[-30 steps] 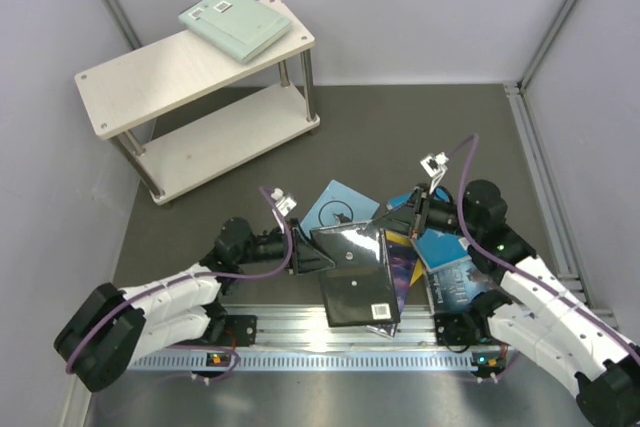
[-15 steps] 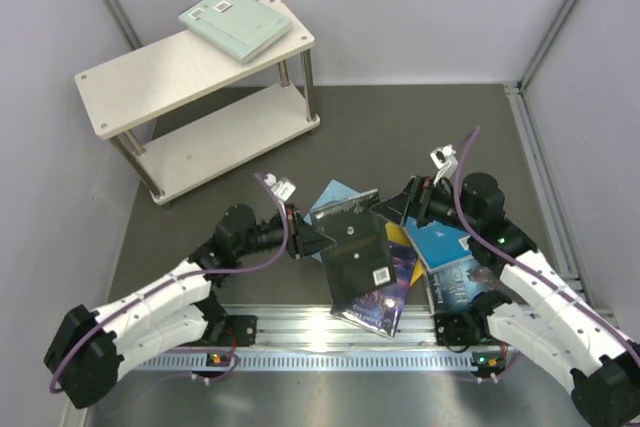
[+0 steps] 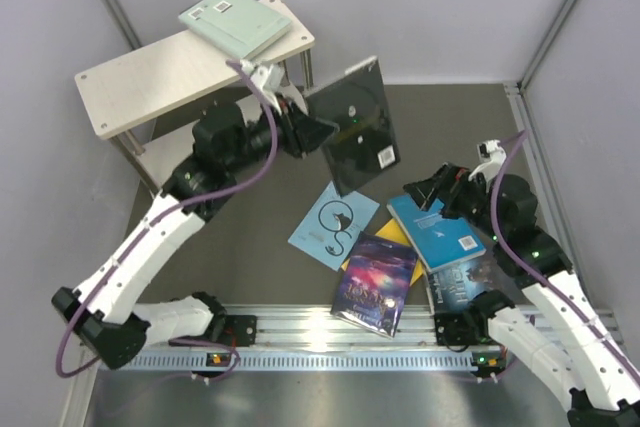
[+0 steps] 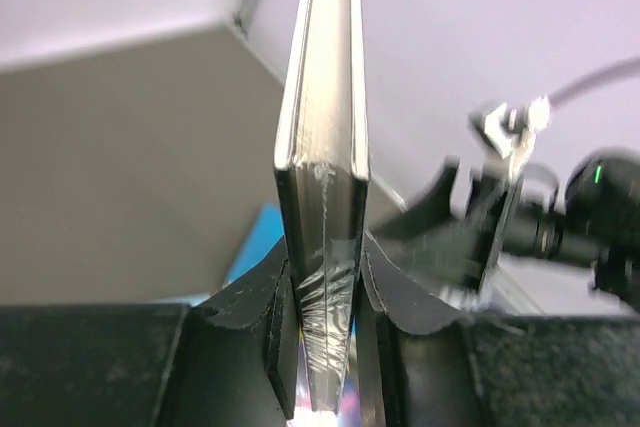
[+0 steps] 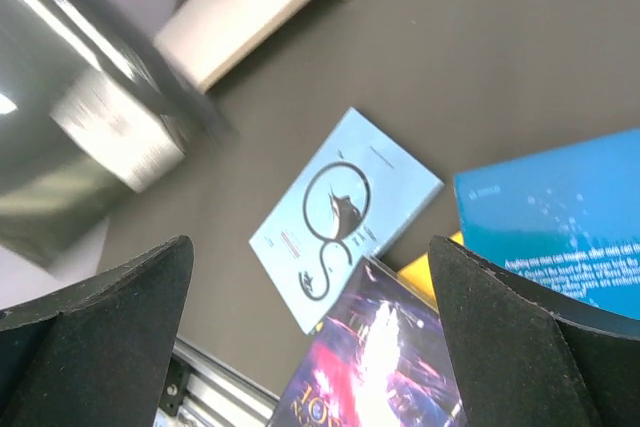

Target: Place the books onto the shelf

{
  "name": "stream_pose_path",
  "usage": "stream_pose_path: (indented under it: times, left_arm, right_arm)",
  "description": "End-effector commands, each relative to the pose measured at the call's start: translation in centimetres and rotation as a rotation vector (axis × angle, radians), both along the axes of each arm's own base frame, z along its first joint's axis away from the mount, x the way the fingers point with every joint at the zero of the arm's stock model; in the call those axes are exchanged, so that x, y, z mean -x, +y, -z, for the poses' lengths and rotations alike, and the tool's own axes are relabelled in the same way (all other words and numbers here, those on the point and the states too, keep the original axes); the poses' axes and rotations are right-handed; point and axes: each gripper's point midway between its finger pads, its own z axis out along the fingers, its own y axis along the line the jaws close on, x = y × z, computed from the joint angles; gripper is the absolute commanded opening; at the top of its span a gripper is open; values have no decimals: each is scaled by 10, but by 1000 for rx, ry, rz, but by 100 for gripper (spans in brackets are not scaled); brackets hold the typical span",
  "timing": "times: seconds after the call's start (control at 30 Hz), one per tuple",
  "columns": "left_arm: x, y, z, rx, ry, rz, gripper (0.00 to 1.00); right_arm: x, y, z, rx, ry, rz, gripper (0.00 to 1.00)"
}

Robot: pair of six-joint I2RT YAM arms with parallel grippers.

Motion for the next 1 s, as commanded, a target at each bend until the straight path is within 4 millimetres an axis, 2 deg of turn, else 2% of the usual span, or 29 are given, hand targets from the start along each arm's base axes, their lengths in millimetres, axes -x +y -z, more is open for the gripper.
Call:
stream_pose_path:
  times: [0.0,0.07,0.1,0.13,0.17,0.2,0.23,0.27,0.3,0.37,0.4,0.47,0.5,0.53,0.57,0.7,0.8,0.97]
  left_arm:
    - [-31,16,-106,92,-208,-67,0]
    - [-49,24,-123,97,-204,-79,0]
    - [-63,27,-142,120,-219,-80,0]
    - [-78,45,-151,152,-192,-90,0]
    - [-86,54,-162,179,-198,-87,0]
    - [-107,74,-177,232,-180,-120,0]
    - [-109,78,-183,248,-176,-83,0]
    - [-106,87,-209,285,-242,-69,0]
    - [-128,102,-207,320,-189,-89,0]
    - [-137,114,-217,342,-183,-87,0]
    - [-142,121,-233,360,-231,-84,0]
    - [-152,146,-243,405,-219,-108,0]
    - [-160,151,-246,422,-229,-103,0]
    - [-168,165,-246,458,-193,-114,0]
    - [-172,170,-243,475,-172,-106,0]
    - [-206,197,-211,499,-53,-123,0]
    - [-218,204,-191,483,8,-133,0]
    - [-235,212,-169,448,45,-186,0]
  right_arm:
    - [0,-5,13,18,46,20,100]
    - [2,-2,17,11,52,2,100]
    - [3,-2,18,11,56,-1,100]
    - [3,-1,19,12,57,-6,100]
    - [4,0,20,11,55,-16,100]
    - [4,1,21,12,55,-19,100]
    - [4,1,23,16,59,-22,100]
    - [5,2,24,16,62,-29,100]
    - [5,2,27,17,68,-32,100]
    - [6,3,32,19,77,-37,100]
    - [6,3,33,18,80,-39,100]
    - [6,4,36,20,84,-41,100]
    - [6,4,37,20,85,-44,100]
    - [6,4,38,22,87,-41,100]
    - [6,4,38,23,89,-43,100]
    - [5,4,44,32,100,-46,100]
    - [6,4,48,38,109,-47,100]
    - [5,5,54,38,121,-54,100]
